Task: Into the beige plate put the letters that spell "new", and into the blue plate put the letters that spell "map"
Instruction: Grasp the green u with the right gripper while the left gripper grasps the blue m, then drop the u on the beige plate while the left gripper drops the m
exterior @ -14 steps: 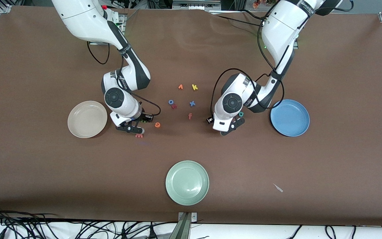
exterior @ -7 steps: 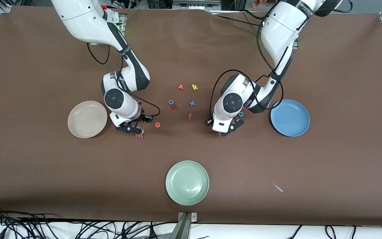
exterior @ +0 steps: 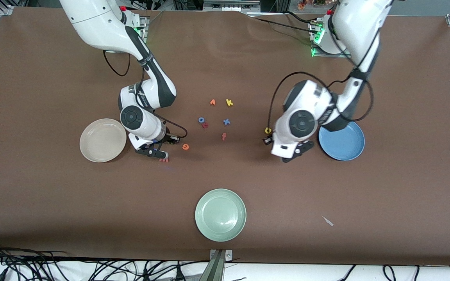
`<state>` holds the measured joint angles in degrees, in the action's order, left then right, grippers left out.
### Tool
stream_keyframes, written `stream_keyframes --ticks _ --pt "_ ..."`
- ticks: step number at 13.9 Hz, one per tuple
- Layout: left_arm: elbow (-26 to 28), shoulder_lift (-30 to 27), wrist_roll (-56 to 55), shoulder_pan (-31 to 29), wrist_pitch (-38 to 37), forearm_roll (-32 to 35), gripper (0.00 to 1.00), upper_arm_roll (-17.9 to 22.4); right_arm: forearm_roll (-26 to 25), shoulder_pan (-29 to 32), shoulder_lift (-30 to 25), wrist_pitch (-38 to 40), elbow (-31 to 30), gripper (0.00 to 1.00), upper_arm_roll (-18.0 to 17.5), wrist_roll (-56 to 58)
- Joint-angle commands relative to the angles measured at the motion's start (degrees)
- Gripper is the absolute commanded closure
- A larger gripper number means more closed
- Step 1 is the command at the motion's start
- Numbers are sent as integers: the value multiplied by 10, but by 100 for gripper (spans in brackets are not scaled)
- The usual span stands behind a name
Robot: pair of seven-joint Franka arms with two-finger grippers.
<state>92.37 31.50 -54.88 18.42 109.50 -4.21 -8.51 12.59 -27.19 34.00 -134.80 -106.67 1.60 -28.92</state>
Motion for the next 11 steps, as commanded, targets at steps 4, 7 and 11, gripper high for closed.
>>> stream_keyframes --ticks 4,7,11 --pt "25 -42 172 -114 -91 28 95 -5 12 14 -15 182 81 100 85 167" --pt "42 -34 208 -141 -86 84 94 -5 7 15 -14 188 79 100 134 248" --pt "133 -36 330 -224 3 97 94 -8 7 28 -8 232 74 100 190 350"
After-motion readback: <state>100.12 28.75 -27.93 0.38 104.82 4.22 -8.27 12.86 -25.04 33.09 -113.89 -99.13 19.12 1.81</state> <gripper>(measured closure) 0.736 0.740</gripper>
